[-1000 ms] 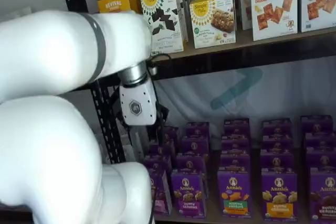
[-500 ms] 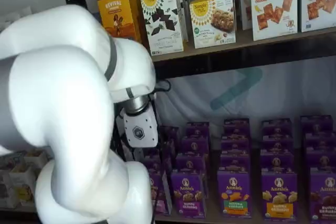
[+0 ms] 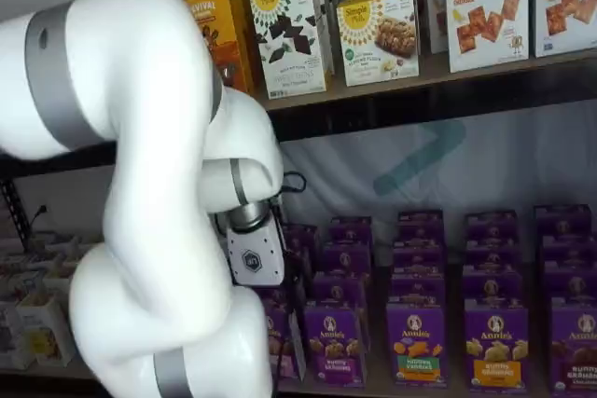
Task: Pick up the purple box with a pink patch in the middle, on the bottom shelf, the first box from the left
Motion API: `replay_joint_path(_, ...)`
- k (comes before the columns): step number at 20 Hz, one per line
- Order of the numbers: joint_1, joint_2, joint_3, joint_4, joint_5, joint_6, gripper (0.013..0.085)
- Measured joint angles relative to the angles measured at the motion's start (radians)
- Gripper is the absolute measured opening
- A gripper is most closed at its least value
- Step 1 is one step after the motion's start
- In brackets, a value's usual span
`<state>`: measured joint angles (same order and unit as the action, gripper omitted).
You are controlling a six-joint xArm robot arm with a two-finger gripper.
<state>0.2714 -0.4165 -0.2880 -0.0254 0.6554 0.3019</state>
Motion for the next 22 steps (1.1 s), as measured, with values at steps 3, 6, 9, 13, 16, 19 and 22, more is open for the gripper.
replay_joint_path(3, -0.007, 0.123, -0.028, 0.004, -0.075, -0.01, 0.085)
replay_joint_path(6, -0.01, 0.232, -0.063, -0.004, -0.12, -0.006, 0.085)
replay_joint_path(9, -0.01, 0.316, -0.093, -0.009, -0.17, -0.002, 0.085)
replay_joint_path(13, 0.001, 0.422, -0.15, -0.01, -0.203, 0.01, 0.085)
replay_joint_path(16, 0.011, 0.484, -0.193, -0.073, -0.22, 0.077, 0.085)
replay_joint_path(19, 0.028, 0.561, -0.245, -0.086, -0.272, 0.106, 0.085)
replay_joint_path(22, 0.048, 0.631, -0.311, 0.002, -0.283, 0.044, 0.085)
